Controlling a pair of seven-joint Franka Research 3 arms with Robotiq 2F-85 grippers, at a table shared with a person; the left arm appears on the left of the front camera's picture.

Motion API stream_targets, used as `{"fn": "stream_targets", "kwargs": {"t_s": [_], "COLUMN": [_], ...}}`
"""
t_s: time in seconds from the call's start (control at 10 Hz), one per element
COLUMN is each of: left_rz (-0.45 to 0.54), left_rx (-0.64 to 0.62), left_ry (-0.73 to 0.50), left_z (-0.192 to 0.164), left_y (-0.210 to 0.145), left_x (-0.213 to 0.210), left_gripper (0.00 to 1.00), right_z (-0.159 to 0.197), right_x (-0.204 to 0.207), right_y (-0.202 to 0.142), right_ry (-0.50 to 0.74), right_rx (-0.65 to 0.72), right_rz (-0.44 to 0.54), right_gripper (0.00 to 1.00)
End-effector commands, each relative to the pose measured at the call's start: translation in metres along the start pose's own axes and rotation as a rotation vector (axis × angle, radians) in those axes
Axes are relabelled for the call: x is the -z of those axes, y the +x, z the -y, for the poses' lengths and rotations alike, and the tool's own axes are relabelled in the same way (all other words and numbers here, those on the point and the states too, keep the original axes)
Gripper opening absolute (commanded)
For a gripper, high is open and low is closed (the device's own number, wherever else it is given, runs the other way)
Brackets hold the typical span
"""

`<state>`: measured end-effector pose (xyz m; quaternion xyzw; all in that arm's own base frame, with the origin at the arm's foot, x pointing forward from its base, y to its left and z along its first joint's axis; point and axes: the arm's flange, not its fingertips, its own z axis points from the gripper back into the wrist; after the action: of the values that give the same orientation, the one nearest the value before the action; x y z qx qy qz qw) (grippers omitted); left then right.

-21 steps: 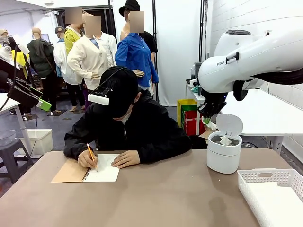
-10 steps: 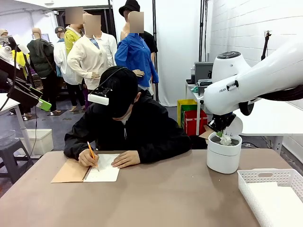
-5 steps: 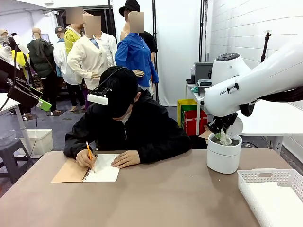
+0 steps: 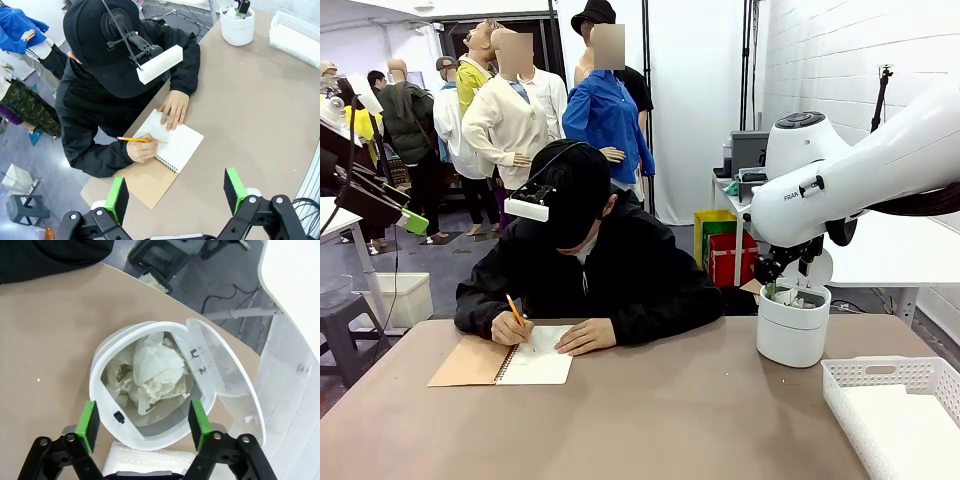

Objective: Sort the paper based on its condition.
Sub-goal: If a person hands you a paper, place it in the Organizing basket , and if it's crumpled, put it in the Trash can.

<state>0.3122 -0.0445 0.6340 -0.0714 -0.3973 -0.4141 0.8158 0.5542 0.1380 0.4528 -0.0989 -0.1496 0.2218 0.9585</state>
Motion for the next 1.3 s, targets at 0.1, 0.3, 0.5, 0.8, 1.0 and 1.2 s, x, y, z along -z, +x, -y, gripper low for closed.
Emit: {"fn": "stream_targets", "kwargs": {"t_s": [0.1, 0.3, 0.5, 0.8, 1.0, 1.2], "left_rz": [-0.002, -0.002, -0.002, -0.002, -0.002, -0.002], "left_rx": [-0.006, -0.006, -0.006, -0.006, -0.006, -0.006], "left_ry": [0.010, 0.010, 0.010, 0.010, 0.010, 0.010], "left_z": [0.000, 0.000, 0.000, 0.000, 0.000, 0.000], "left_y": [0.000, 0.000, 0.000, 0.000, 0.000, 0.000], "left_x": [0.000, 0.000, 0.000, 0.000, 0.000, 0.000], "left_gripper": [1.00, 1.00, 1.00, 1.00, 1.00, 1.00], "right_z": [-0.004, -0.005, -0.002, -0.002, -0.002, -0.013], "right_x": [-0.006, -0.013, -0.010, -0.010, -0.010, -0.025], "right_y": [-0.004, -0.008, 0.001, 0.001, 0.001, -0.006], "right_ry": [0.014, 0.055, 0.020, 0.020, 0.020, 0.086], "right_rx": [0.023, 0.024, 0.020, 0.020, 0.020, -0.022], "right_rz": [0.011, 0.024, 0.016, 0.016, 0.016, 0.036], "right_gripper": [1.00, 1.00, 1.00, 1.00, 1.00, 1.00]}}
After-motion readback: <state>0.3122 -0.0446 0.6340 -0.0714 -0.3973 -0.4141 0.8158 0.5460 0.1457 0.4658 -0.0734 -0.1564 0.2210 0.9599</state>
